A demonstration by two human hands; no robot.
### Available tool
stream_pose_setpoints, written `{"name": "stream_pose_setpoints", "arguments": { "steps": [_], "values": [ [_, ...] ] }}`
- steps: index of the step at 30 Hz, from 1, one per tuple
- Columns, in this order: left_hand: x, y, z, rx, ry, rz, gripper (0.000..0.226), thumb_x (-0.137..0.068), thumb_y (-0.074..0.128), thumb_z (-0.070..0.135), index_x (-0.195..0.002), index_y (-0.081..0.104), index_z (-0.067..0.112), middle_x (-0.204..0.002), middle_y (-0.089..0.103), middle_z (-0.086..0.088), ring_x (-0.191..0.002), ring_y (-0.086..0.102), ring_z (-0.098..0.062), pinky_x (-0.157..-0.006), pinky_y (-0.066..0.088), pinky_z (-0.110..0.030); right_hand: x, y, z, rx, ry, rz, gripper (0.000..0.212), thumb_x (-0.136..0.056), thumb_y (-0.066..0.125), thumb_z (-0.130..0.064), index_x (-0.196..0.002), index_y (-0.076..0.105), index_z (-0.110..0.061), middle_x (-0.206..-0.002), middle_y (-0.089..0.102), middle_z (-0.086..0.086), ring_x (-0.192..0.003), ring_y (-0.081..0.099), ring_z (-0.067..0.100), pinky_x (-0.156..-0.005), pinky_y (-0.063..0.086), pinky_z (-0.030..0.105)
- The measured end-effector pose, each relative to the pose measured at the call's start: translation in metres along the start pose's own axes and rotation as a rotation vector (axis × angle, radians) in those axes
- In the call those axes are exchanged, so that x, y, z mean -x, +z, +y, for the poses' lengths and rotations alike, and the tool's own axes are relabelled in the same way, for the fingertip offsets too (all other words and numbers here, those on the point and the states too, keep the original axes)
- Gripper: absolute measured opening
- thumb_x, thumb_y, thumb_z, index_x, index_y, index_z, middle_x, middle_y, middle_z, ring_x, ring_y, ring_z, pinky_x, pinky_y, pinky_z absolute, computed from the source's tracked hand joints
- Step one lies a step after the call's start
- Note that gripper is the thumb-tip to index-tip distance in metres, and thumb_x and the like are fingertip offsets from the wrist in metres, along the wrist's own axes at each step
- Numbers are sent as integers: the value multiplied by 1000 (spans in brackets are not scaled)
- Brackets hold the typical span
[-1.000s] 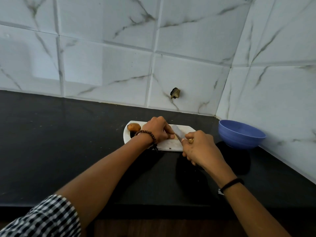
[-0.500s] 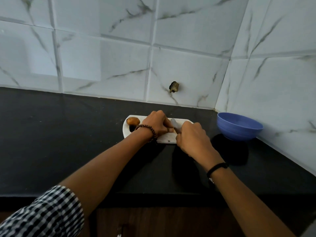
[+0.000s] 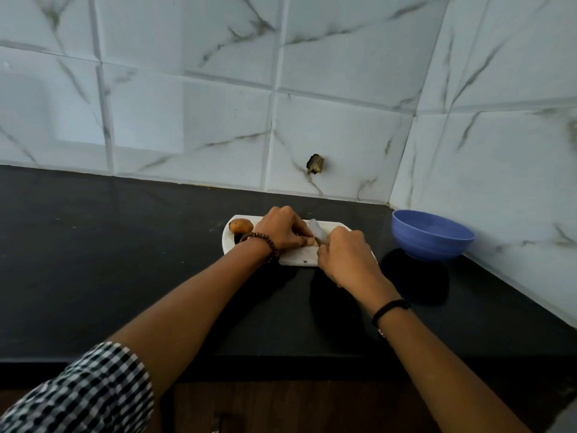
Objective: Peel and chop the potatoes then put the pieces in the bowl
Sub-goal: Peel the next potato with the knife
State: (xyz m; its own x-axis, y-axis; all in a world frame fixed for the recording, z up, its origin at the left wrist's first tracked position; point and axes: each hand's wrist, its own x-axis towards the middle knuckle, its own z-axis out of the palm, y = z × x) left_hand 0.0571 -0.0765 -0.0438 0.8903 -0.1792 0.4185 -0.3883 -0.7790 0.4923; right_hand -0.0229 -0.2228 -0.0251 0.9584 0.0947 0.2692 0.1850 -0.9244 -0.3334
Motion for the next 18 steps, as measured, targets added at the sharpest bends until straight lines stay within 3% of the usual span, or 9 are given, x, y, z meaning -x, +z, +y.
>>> {"name": "stream_pose_setpoints", "arguments": {
  "steps": [6, 15, 18],
  "values": [
    [-1, 3, 1, 42, -25, 36, 17, -75, 81, 27, -88, 79, 17, -85, 74, 4, -74, 60, -1, -73, 46, -15, -6, 4, 4, -48, 14, 42, 18, -98, 51, -21, -101, 60, -6, -105, 60, 14, -86, 62, 32, -70, 51, 36],
    [-2, 3, 3, 79, -37, 45, 13, -72, 83, 21, -83, 79, 14, -84, 74, 1, -80, 65, -6, -81, 53, -21, -7, 7, 1, 4, -17, 47, 22, -99, 50, -23, -107, 59, -5, -107, 60, 14, -90, 64, 33, -76, 56, 41],
    [0, 3, 5, 85, -47, 48, 15, -73, 82, 21, -85, 78, 12, -84, 74, 0, -80, 64, -6, -79, 52, -20, -9, 3, -4, 57, -9, 22, 26, -100, 51, -21, -121, 55, -7, -116, 57, 13, -102, 61, 33, -72, 45, 36]
  ]
}}
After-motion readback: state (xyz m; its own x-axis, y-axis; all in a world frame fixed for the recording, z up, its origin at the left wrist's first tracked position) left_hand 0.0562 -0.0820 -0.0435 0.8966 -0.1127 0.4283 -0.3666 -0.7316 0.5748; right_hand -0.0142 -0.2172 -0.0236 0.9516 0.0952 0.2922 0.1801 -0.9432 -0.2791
